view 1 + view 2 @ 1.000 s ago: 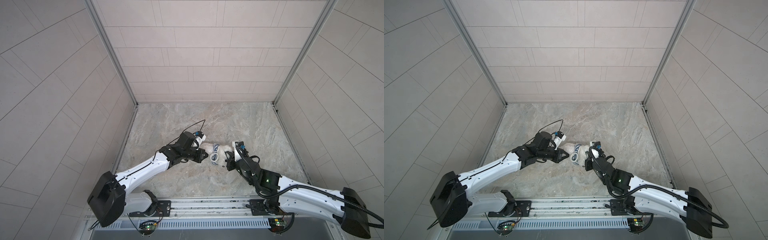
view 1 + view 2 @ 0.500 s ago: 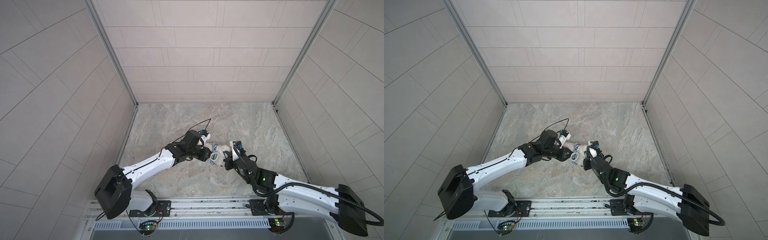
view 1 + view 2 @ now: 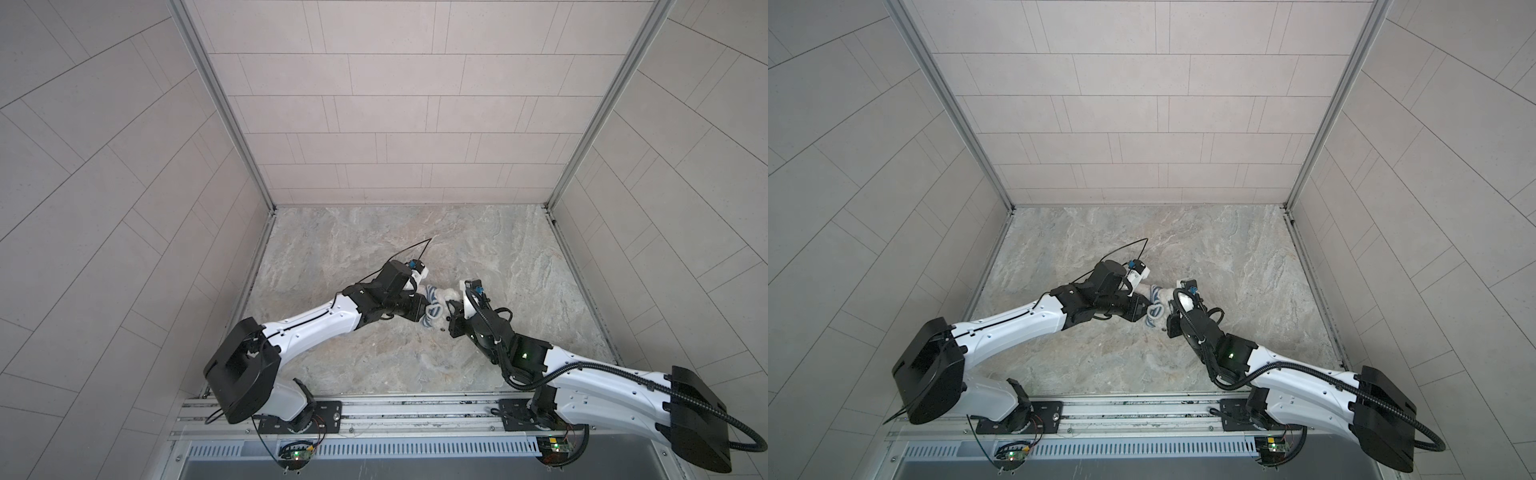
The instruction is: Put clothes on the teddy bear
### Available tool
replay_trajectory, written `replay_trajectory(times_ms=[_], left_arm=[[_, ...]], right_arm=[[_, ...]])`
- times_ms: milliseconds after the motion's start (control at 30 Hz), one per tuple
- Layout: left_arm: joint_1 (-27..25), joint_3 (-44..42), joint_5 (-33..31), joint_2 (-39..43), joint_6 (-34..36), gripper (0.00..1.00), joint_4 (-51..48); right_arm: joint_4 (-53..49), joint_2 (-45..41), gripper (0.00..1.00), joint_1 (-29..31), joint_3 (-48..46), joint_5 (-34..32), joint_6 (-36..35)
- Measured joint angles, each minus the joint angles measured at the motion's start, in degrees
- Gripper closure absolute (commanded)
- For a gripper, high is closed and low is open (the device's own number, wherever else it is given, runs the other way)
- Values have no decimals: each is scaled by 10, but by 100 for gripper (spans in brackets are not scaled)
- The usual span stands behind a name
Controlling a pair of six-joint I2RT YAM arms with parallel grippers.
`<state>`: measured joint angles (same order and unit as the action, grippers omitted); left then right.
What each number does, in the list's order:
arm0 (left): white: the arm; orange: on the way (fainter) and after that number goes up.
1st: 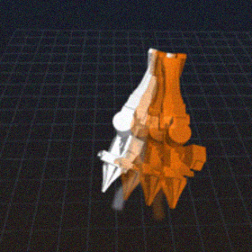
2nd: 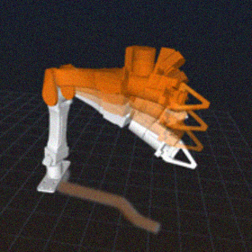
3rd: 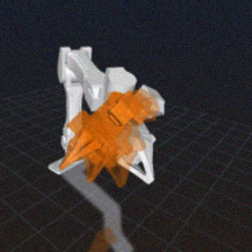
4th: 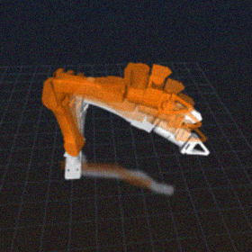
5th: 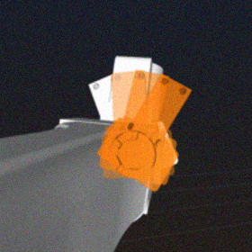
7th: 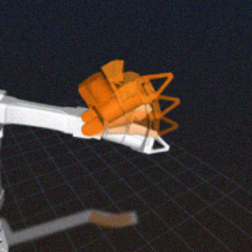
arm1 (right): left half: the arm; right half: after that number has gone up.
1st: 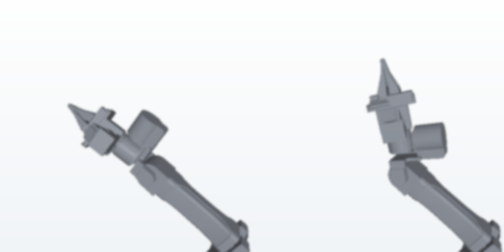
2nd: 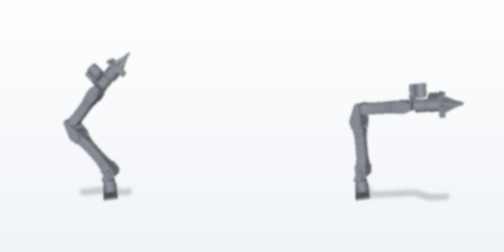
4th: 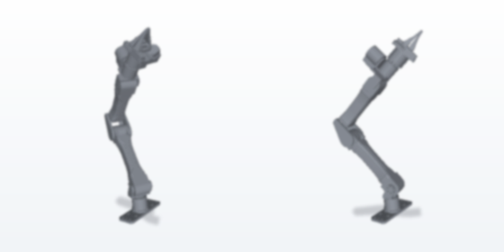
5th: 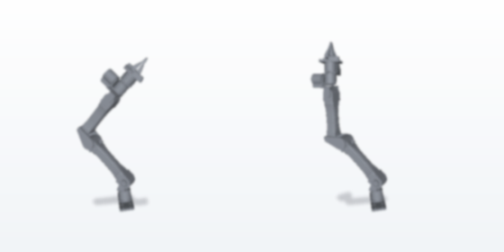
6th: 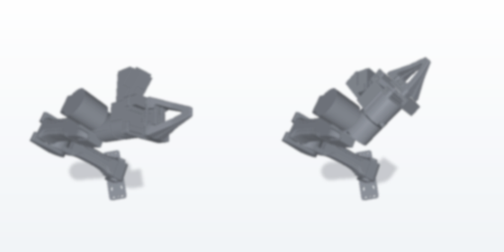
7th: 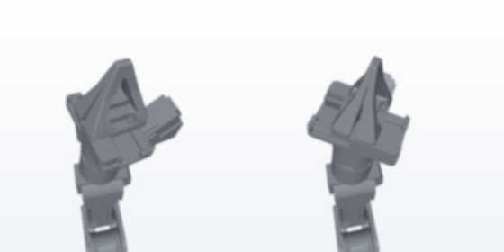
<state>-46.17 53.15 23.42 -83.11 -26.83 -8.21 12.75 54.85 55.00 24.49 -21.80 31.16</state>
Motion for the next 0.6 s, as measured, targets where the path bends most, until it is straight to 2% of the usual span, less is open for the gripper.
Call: replay_trajectory(times_ms=[200,433,600], left_arm=[[0,0,-6,0,-2,100,3],[9,-8,-5,23,-1,100,17],[42,-21,4,60,3,100,31]], right_arm=[[7,0,100,-3,-3,4,0],[12,0,100,-10,-6,10,2],[25,0,100,-18,-15,16,2]])
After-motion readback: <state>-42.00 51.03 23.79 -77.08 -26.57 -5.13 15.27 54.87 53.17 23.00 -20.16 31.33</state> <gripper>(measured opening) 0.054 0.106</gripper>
